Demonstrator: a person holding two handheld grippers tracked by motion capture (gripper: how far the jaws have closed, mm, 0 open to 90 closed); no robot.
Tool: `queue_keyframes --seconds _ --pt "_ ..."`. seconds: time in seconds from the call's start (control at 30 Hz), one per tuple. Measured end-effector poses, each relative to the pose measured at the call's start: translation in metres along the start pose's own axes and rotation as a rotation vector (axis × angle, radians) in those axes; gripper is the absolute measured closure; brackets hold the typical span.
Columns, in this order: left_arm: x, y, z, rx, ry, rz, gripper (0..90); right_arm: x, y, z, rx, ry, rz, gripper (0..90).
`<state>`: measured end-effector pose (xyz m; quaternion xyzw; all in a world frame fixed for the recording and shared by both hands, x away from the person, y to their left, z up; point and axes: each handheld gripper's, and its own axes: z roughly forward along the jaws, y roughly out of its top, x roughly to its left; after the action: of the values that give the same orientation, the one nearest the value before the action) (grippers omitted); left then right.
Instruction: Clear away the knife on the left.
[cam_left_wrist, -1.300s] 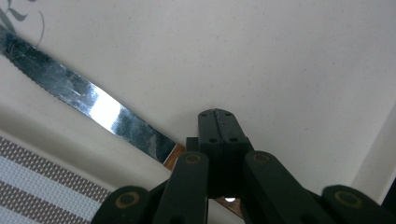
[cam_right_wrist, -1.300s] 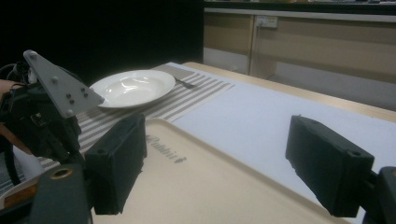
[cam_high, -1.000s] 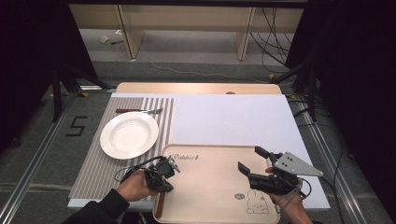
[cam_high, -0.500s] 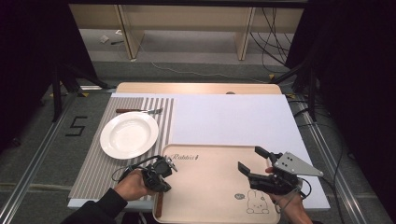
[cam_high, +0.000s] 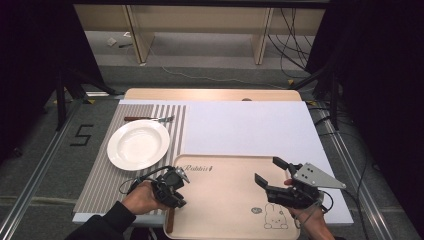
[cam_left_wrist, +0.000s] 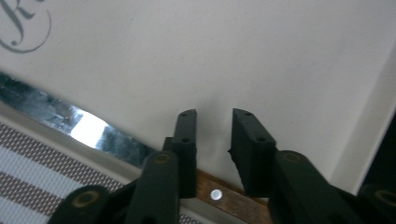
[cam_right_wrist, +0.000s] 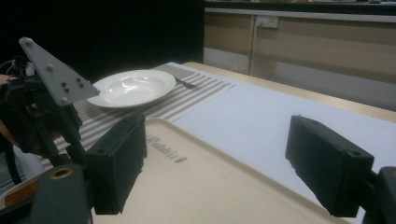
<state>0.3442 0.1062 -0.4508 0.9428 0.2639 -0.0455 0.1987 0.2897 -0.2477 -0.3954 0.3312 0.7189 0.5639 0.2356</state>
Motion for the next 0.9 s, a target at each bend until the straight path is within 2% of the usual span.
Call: queue_keyframes --seconds 0.13,0.23,0.3,0.37,0.47,0.67,0.9 --pt "-0.002 0.001 -0.005 -0.056 -0.003 -0.002 55.3 0.000 0.000 0.000 0.000 0.000 -0.001 21.5" --pt "-0.002 0.001 -0.008 -0.101 -0.002 -0.011 48.5 0.000 0.000 0.000 0.004 0.000 -0.003 21.5" --pt "-0.003 0.001 -0.011 -0.124 -0.018 -0.025 46.3 0.000 0.000 0.000 0.002 0.000 -0.003 21.5" --pt "-0.004 0.002 -0.013 -0.162 -0.015 -0.021 42.5 0.000 0.000 0.000 0.003 0.001 -0.003 21.5" --pt "-0.005 0.002 -0.016 -0.202 -0.025 -0.036 38.0 0.000 0.000 0.000 0.002 0.002 -0.003 21.5" --pt "-0.004 0.001 -0.020 -0.278 -0.022 -0.035 29.9 0.000 0.000 0.000 0.002 0.002 -0.003 21.5" --pt "-0.005 0.001 -0.024 -0.335 -0.038 -0.031 24.5 0.000 0.000 0.000 0.004 0.003 -0.005 21.5"
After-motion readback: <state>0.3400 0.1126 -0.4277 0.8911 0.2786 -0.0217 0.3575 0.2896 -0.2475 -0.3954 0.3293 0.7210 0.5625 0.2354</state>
